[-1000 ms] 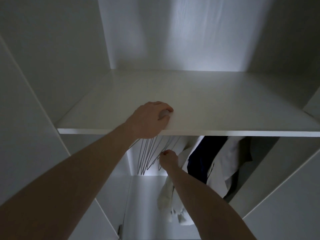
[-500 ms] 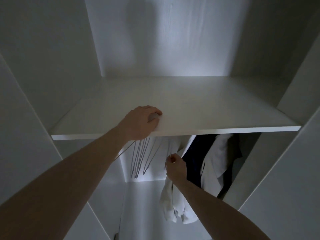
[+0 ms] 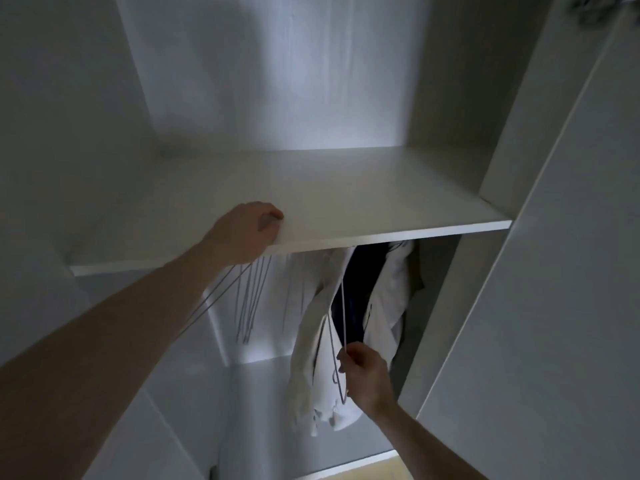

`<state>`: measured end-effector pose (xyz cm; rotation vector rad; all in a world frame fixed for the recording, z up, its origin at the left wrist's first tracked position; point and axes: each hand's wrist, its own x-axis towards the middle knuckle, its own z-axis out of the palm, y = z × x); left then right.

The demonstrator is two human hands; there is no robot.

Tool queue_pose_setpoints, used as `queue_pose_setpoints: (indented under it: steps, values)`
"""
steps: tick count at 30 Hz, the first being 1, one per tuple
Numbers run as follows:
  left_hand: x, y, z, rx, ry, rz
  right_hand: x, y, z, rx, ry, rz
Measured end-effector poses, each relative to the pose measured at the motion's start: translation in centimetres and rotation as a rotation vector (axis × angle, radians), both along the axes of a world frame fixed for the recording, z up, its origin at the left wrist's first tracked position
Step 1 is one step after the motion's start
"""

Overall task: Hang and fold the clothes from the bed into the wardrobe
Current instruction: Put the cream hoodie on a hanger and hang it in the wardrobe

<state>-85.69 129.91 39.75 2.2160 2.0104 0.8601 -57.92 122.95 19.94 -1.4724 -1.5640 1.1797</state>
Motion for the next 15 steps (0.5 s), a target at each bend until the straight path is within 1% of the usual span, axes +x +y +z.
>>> queue_pose_setpoints:
  steps: [5, 8, 11, 13, 15]
  values:
    - [0.2, -0.7, 0.3, 0.065, 0.003, 0.005, 4.2, -6.2, 3.2, 0.022, -0.049, -0.033]
    - [1.2, -1.7, 0.3, 0.151, 0.038, 0.030, 6.9, -10.7, 4.2, 0.036, -0.060, -0.077]
    - [2.3, -3.2, -0.3, 0.280, 0.044, 0.108, 9.5, -15.1, 5.2, 0.054, -0.073, -0.100]
    - [3.4, -4.9, -1.6, 0.372, 0.008, 0.077, 11.2, -18.6, 6.0, 0.074, -0.112, -0.136]
    - [5.3, -6.3, -3.2, 0.478, -0.023, -0.031, 12.7, -22.0, 6.7, 0.083, -0.132, -0.189]
